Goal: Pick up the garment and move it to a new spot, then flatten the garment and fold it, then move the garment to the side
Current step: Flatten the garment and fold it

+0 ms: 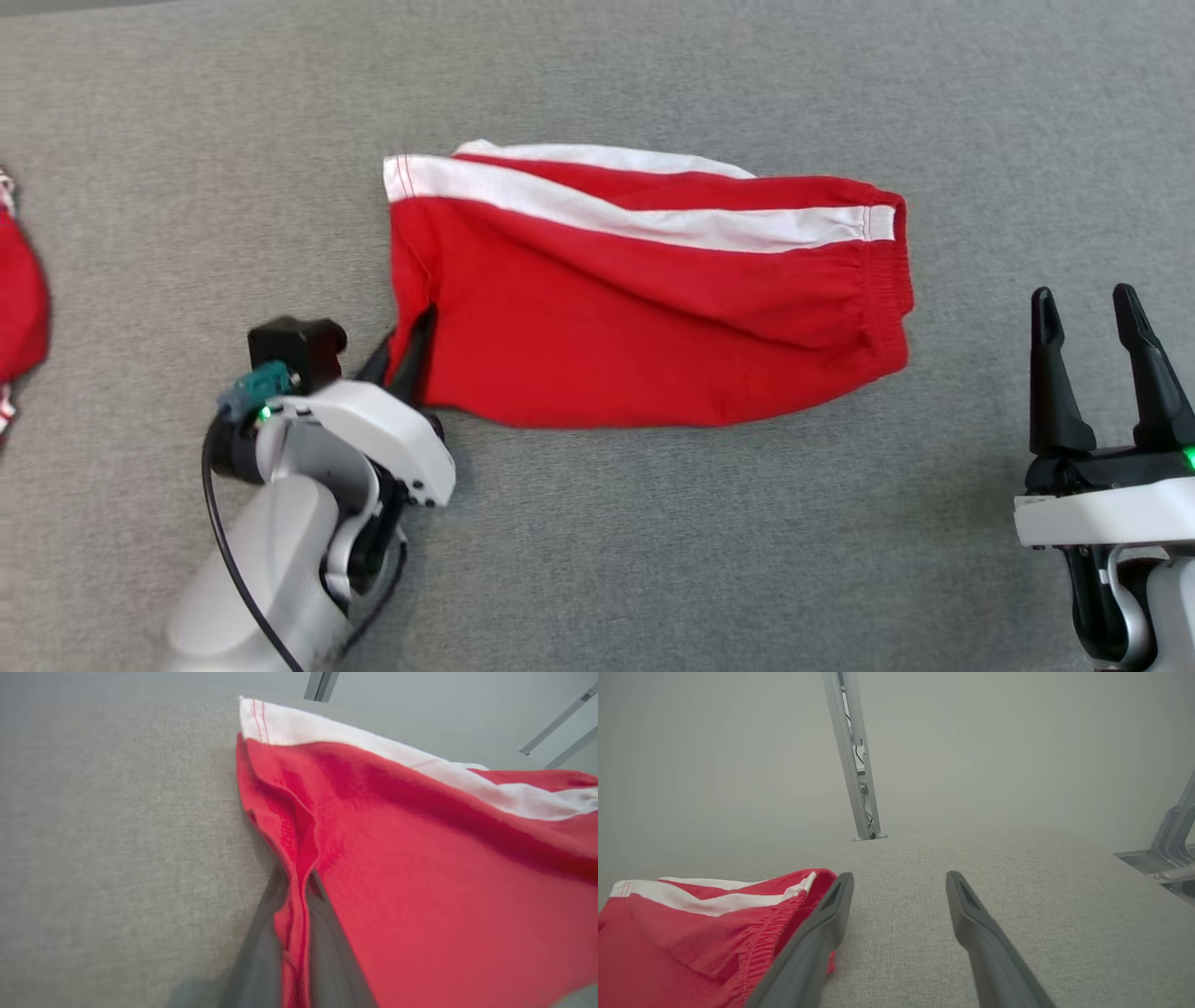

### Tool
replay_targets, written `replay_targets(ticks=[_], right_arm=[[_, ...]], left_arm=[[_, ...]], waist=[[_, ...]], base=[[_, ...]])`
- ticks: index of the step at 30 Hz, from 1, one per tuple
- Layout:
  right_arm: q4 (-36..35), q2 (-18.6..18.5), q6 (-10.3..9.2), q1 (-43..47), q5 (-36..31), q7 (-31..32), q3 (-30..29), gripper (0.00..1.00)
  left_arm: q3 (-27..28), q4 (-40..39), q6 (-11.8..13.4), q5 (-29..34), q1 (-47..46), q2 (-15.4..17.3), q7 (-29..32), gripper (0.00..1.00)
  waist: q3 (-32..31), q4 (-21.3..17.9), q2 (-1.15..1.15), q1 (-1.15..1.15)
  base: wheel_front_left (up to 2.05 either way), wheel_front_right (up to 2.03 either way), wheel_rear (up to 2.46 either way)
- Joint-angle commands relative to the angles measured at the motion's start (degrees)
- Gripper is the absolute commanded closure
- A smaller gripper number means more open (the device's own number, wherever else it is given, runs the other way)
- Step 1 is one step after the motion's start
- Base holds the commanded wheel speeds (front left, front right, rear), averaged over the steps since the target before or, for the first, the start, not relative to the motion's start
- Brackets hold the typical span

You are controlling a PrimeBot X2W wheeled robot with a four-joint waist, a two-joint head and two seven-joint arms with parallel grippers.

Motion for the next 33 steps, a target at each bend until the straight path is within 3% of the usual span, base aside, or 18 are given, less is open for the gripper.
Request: replay_targets(ticks=[1,4,5,6,7,11,16,22,33], right_arm=[[-0.1,-0.5,0.0,0.4,0.0,0.3,-0.4,0.0],[-0.2,-0.7,-0.01,0.7,0.1,0.8,-0.8,0.0],[-0.2,-0.7,-0.01,0.7,0.1,0.9,-0.8,0.0],[-0.1,-0.7,0.0,0.6,0.0,1.1,-0.9,0.0],[0.0,-0.8,-0.01,0.5,-0.1,1.4,-0.9,0.0],[0.2,-0.9,0.0,0.2,-0.2,1.8,-0.5,0.0],[0.0,-1.0,0.0,-0.3,-1.1,2.5,-0.5,0.0],[-0.5,-0.3,-0.01,0.0,-3.6,4.6,-1.4,0.0],[-0.6,0.9,0.0,1.3,-5.4,6.4,-1.4,0.0]], left_arm=[[0.0,-1.5,0.7,-0.5,1.4,0.2,0.2,1.0],[-0.1,-4.4,1.9,-0.3,3.7,0.2,0.0,0.96],[-0.3,-4.9,2.1,-0.3,4.2,0.2,0.3,0.71],[-0.3,-5.5,2.5,-0.2,4.5,0.2,0.1,0.03],[-0.4,-5.8,2.6,-0.1,4.7,0.3,0.1,0.0],[0.1,-7.0,4.0,1.0,5.1,0.5,-2.2,0.0],[1.5,-9.8,8.9,6.9,5.3,2.1,-10.2,0.0],[5.6,-19.6,12.4,13.9,7.6,3.9,-12.5,0.0],[7.3,-23.7,12.6,16.0,14.0,5.7,-12.5,0.0]], waist=[[-0.8,1.3,0.0,0.0],[-1.2,2.3,0.0,0.0],[-1.3,2.5,0.0,0.0],[-1.5,2.6,0.0,0.0],[-1.7,2.7,0.0,0.0],[-2.6,2.7,0.0,0.0],[-4.5,2.5,0.0,0.0],[-7.2,3.3,0.0,0.0],[-9.2,3.9,0.0,0.0]], base=[[0.0,0.0,0.0],[0.0,0.0,0.0],[0.0,0.0,0.0],[0.0,0.0,0.0],[0.0,0.0,0.0],[0.0,0.0,0.0],[0.0,0.0,0.0],[0.0,0.0,0.0],[0.0,0.0,0.0]])
